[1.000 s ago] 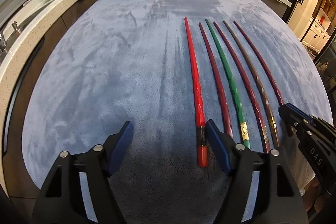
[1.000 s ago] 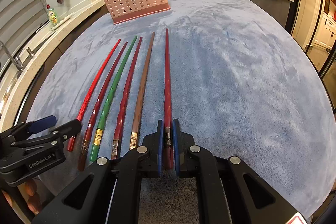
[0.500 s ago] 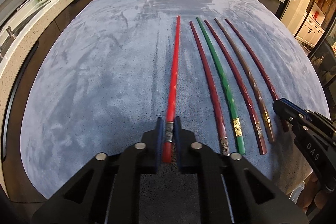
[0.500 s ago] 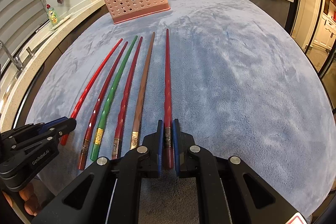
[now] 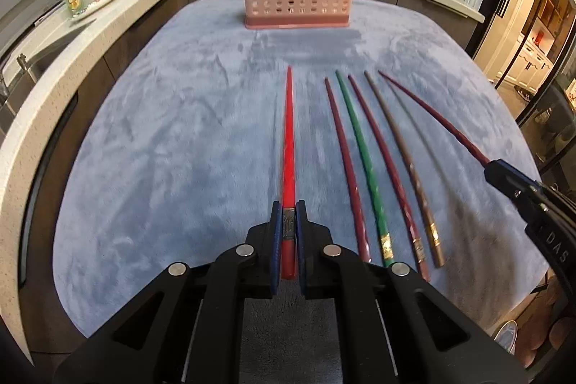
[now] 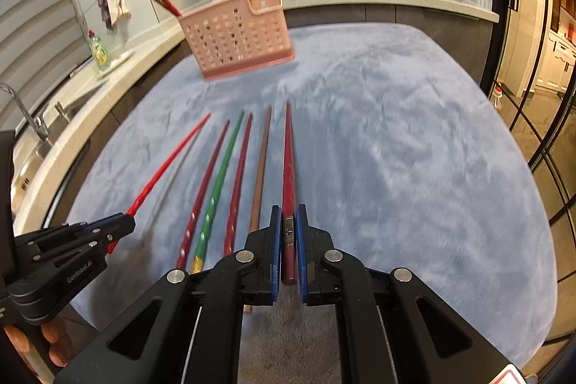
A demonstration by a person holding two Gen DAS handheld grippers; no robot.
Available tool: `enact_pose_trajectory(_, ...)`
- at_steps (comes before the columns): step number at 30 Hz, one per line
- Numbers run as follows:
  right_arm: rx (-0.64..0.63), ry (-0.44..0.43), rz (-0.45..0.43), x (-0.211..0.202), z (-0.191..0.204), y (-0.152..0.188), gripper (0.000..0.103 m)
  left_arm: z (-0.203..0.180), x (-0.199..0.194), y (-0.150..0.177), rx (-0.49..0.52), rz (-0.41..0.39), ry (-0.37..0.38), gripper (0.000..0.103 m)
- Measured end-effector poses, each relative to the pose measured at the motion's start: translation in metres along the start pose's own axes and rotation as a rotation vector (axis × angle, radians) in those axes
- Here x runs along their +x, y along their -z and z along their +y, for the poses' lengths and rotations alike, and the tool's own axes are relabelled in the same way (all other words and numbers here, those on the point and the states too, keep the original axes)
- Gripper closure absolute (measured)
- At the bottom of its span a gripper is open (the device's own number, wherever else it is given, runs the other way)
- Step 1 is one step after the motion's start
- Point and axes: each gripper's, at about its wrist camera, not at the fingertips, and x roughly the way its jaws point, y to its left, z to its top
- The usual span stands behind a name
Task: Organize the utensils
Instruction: 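Lift both held chopsticks and carry them over the pink holder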
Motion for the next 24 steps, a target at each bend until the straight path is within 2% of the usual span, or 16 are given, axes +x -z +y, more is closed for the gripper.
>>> enact_pose_trajectory(12, -0.01, -0.021, -0.19, -0.04, 0.0, -0.082, 0.096, 0.004, -0.047, -0.06, -0.019, -0.148, 0.022, 0.096)
enact_pose_trajectory(24, 0.006, -0.039, -0.306, -0.046, 0.005, -0.155, 0.096, 0.021, -0.082, -0.155, -0.057, -0.307, 0.027, 0.096)
